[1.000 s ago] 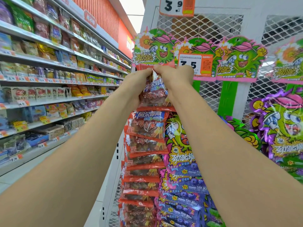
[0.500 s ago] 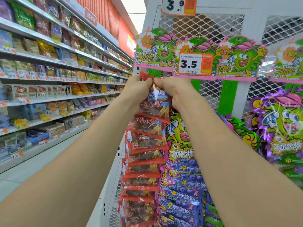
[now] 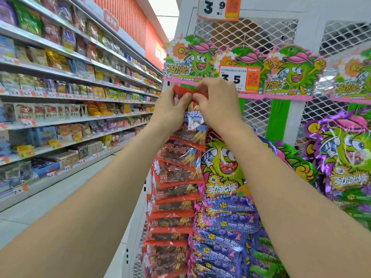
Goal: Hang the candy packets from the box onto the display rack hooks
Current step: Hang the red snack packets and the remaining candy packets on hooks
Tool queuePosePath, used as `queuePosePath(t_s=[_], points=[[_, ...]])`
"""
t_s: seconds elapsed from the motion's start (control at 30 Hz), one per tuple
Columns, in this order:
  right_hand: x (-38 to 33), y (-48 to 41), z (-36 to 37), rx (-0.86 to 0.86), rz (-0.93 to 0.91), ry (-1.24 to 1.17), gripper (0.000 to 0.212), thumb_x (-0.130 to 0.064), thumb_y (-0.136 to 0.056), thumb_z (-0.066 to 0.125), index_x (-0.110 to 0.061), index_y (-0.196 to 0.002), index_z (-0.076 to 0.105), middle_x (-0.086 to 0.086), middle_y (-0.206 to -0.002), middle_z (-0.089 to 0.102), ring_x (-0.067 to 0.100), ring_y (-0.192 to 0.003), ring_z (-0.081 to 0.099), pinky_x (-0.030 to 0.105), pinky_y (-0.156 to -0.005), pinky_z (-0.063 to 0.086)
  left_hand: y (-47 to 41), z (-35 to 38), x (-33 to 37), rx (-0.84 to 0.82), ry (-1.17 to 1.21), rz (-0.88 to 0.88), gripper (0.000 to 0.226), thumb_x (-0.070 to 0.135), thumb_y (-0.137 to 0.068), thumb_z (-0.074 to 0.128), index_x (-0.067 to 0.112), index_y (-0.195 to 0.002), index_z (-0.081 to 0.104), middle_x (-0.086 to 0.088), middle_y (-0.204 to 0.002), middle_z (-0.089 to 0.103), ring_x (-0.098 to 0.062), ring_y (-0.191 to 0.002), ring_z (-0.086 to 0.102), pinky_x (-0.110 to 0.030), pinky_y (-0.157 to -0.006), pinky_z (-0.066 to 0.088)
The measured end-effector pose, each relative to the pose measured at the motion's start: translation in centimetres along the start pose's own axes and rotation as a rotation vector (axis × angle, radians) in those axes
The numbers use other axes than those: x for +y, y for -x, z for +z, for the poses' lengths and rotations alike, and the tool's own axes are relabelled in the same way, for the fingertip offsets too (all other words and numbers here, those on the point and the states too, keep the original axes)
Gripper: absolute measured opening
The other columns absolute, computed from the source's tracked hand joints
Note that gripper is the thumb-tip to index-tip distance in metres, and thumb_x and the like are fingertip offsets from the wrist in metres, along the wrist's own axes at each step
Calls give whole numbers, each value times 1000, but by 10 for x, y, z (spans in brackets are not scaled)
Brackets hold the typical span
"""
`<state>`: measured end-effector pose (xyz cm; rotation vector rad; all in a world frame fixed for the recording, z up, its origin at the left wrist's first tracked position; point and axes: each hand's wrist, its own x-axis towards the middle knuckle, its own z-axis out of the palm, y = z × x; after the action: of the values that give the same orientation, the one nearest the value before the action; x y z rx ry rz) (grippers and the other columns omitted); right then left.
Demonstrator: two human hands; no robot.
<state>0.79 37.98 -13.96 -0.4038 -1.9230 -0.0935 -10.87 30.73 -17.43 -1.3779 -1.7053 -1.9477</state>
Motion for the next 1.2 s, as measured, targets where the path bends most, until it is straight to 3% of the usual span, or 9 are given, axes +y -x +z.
queuePosePath(t_s=[0.17, 0.23, 0.33, 0.47, 0.6, 0.73, 0.9, 1.07, 1.2], points=[[-1, -11, -5, -77, -17, 57, 10, -24, -94, 72, -18, -100, 78, 7, -101, 76, 30, -103, 68, 49, -93, 54, -2, -10, -3, -51, -126, 79, 25, 49, -99, 63, 27, -107, 69, 3, -102, 73, -22, -98, 69, -51, -90, 57], [-4, -12, -2, -41, -1, 11, 10, -24, -95, 69, -19, -98, 77, 5, -99, 76, 29, -102, 68, 50, -92, 53, -5, -15, 1, -71, -81, 73, 24, 45, -101, 66, 24, -110, 71, 2, -102, 74, -15, -91, 71, -45, -83, 59], [-8, -13, 1, 20, 34, -171, 9, -21, -92, 68, -20, -94, 77, -2, -91, 75, 23, -93, 69, 50, -88, 55, -8, -20, 6, -106, -36, 34, 24, 46, -103, 63, 27, -115, 71, 6, -99, 73, 4, -59, 60, -29, -57, 48], [-13, -20, -3, -10, 94, -343, 11, -17, -86, 72, -20, -92, 81, -7, -88, 77, 12, -87, 72, 43, -87, 59, -10, -23, 9, -117, -28, 29, 27, 43, -105, 62, 23, -119, 72, 5, -97, 71, -5, -70, 60, -30, -63, 46], [-13, -28, -1, -54, 188, -379, 3, -39, -73, 71, -41, -72, 69, -19, -79, 73, 10, -89, 73, 53, -93, 56, -9, -18, 11, -93, 49, -24, 21, 37, -105, 64, 21, -116, 73, 5, -96, 71, -7, -71, 60, -27, -60, 47], [-11, -37, 0, -117, 249, -424, 4, -41, -71, 70, -40, -68, 67, -15, -79, 73, 16, -89, 73, 58, -96, 53, -8, -11, 10, -45, 206, -120, 15, 29, -100, 72, 17, -106, 76, -4, -94, 73, -19, -82, 64, -36, -78, 54], [-13, -36, -4, -62, 241, -341, 15, -35, -78, 82, -36, -80, 67, -11, -72, 72, 14, -81, 73, 51, -91, 57, -8, -12, 6, -68, 275, -178, 15, 35, -94, 76, 21, -99, 76, -9, -90, 72, -31, -81, 65, -60, -79, 58], [-9, -28, 1, 88, 135, -294, 8, -32, -80, 85, -26, -79, 79, -11, -84, 75, 4, -72, 71, 36, -82, 62, -7, -11, 7, -58, 295, -177, 5, 24, -98, 74, 19, -99, 76, -9, -95, 75, -26, -86, 67, -45, -81, 56], [-5, -20, 8, 23, 99, -229, 9, -26, -88, 73, -22, -87, 82, -2, -89, 77, 20, -91, 72, 44, -90, 57, -2, -12, 11, -84, 272, -183, 8, 15, -102, 69, 8, -104, 74, -11, -90, 71, -22, -80, 63, -36, -74, 53]])
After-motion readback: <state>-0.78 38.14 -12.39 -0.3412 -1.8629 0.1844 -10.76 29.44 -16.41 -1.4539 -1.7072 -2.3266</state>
